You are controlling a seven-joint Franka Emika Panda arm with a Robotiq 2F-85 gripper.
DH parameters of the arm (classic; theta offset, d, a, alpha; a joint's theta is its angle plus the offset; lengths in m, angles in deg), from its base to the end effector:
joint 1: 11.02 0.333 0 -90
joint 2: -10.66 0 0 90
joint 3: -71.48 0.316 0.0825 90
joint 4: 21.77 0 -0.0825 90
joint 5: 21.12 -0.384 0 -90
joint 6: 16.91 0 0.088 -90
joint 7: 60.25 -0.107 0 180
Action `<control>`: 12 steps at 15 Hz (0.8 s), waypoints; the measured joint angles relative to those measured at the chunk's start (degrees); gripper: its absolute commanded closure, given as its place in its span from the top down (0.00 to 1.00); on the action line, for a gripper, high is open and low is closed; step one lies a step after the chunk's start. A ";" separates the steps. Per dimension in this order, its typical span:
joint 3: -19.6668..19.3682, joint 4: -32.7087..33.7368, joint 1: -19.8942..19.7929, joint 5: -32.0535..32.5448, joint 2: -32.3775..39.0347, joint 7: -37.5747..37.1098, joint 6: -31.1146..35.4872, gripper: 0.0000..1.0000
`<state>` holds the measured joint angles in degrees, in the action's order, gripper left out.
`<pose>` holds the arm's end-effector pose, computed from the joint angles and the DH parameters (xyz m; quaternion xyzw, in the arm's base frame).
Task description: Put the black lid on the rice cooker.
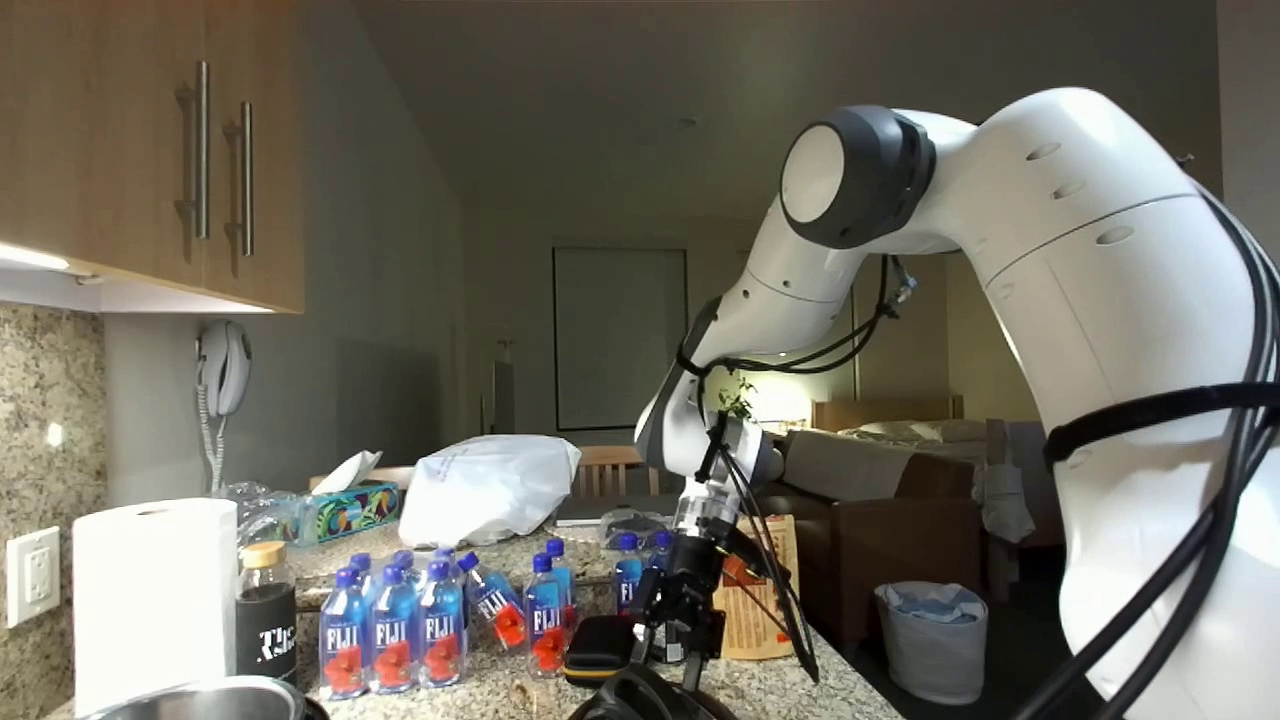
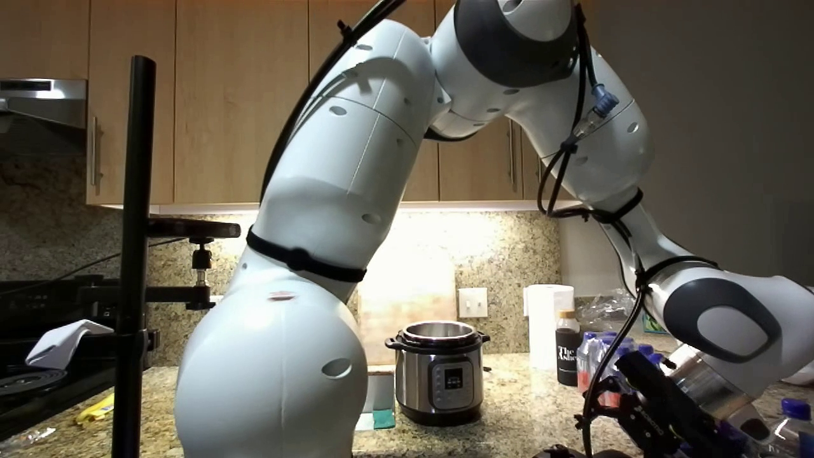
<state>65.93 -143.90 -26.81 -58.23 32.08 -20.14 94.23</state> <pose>0.4940 -0.1500 0.2073 -0.9350 0.0425 0.1039 0.3364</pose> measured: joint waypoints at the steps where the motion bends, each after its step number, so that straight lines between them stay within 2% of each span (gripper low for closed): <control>1: 0.33 -0.51 -0.59 -2.96 0.03 2.33 0.43 1.00; 5: 0.45 -2.14 -1.09 -11.05 0.09 9.44 1.94 1.00; 12: 0.46 -2.41 -0.64 -16.42 1.89 13.79 3.40 1.00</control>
<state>66.38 -146.31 -27.45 -74.65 33.97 -6.35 97.63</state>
